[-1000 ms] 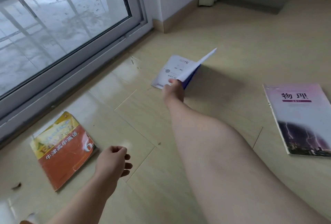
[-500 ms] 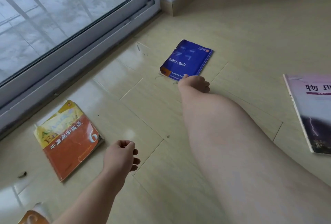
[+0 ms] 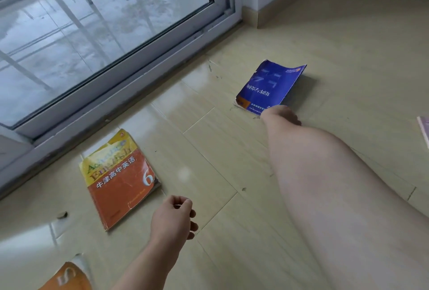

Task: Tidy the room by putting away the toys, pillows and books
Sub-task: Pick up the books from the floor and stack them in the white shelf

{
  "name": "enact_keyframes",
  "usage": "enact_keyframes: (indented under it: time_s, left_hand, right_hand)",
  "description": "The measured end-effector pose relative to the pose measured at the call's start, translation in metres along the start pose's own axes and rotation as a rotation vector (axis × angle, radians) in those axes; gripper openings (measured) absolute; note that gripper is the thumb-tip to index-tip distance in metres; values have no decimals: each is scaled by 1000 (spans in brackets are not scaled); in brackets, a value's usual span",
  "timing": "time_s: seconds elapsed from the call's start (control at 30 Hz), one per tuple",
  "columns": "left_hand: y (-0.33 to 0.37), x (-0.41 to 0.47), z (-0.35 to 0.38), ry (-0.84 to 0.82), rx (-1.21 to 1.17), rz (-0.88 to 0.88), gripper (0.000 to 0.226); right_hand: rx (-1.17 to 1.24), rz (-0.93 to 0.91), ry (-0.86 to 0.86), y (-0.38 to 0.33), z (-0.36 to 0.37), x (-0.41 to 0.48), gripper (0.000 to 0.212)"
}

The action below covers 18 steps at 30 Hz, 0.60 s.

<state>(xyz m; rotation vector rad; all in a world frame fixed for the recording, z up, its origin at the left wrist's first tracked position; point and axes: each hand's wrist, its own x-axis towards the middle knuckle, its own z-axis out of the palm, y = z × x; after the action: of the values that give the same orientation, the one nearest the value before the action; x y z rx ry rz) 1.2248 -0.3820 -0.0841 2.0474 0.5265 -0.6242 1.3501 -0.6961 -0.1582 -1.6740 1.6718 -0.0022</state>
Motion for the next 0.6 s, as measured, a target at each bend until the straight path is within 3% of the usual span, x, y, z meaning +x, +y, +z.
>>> enact_keyframes:
  time_s: [0.17,0.27,0.37,0.47,0.53,0.6]
  left_hand:
    - [14,-2,-36,73,88,106,9]
    - [24,-2,-55,121,214,232,9]
    - [40,-9,-70,175,136,347,7]
    - [61,-22,-96,328,88,597,36]
    - [65,-31,-126,410,278,788,64]
    - [59,-35,-158,397,529,781,83]
  right_hand:
    - [306,-354,-28,1,-11,-45,2]
    - [449,-579,90,3,-24,-87,6]
    - [554,-834,187,16,-39,-132,10]
    - [529,-1135,76,34,-47,-190,22]
    - [497,-1339,-80,42,-52,-238,29]
    - [431,-1500,-256,45,-57,-282,31]
